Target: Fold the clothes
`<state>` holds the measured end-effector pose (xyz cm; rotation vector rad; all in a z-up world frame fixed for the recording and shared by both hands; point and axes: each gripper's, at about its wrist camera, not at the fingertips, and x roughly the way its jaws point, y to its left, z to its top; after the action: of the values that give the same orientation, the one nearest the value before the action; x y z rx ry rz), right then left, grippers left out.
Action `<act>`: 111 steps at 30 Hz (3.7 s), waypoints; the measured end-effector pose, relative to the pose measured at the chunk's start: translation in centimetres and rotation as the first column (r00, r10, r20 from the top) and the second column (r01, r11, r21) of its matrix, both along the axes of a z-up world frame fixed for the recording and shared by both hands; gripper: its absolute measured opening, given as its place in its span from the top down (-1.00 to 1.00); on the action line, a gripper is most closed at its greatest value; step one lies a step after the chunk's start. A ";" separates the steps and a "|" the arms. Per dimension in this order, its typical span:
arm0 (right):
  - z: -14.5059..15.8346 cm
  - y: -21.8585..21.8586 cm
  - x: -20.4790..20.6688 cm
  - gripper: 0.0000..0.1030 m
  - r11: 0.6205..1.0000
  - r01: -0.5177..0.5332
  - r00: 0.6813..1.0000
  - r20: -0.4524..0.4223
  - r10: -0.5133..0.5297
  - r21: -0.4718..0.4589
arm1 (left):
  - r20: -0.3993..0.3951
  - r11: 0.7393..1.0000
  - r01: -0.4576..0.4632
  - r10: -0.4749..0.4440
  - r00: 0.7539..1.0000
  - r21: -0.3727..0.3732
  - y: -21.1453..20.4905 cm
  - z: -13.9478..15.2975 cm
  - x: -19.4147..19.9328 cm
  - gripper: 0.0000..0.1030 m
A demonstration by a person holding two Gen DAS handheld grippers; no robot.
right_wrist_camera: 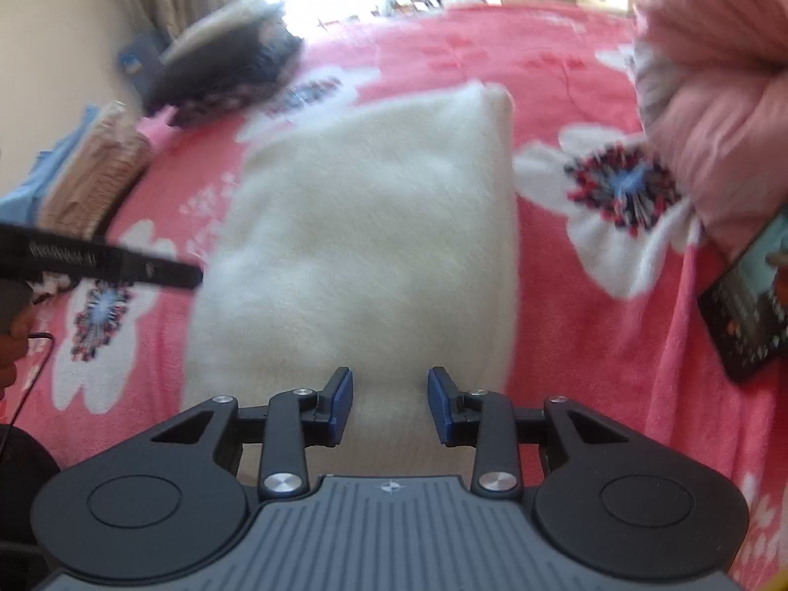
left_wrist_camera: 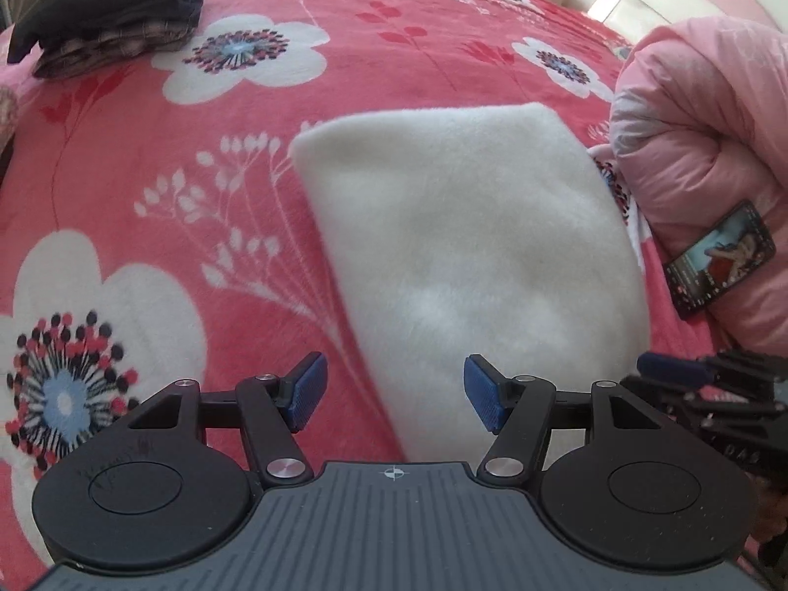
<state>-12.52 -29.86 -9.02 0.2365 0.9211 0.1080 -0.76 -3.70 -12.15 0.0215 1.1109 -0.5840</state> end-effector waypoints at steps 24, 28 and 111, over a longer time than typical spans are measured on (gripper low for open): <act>-9.5 -0.4 -4.4 0.31 0.378 0.538 0.833 -0.406 -0.377 0.753 | 0.231 0.849 0.500 -0.528 0.818 0.171 -2.7 -2.9 -10.0 0.11; -9.7 0.1 -3.8 0.46 0.339 0.508 0.842 -0.374 -0.388 0.792 | 0.233 0.863 0.475 -0.503 0.832 0.170 -2.5 -2.8 -10.0 0.13; 2.3 1.3 -3.3 0.96 0.919 0.244 0.963 -0.186 -0.193 0.309 | 0.081 0.694 0.716 -0.711 0.698 -0.075 -5.0 -1.1 -8.6 1.00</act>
<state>-15.79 -28.53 -6.70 0.6658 1.0201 0.0358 -9.37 -8.69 -13.25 0.3997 1.0039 -1.3426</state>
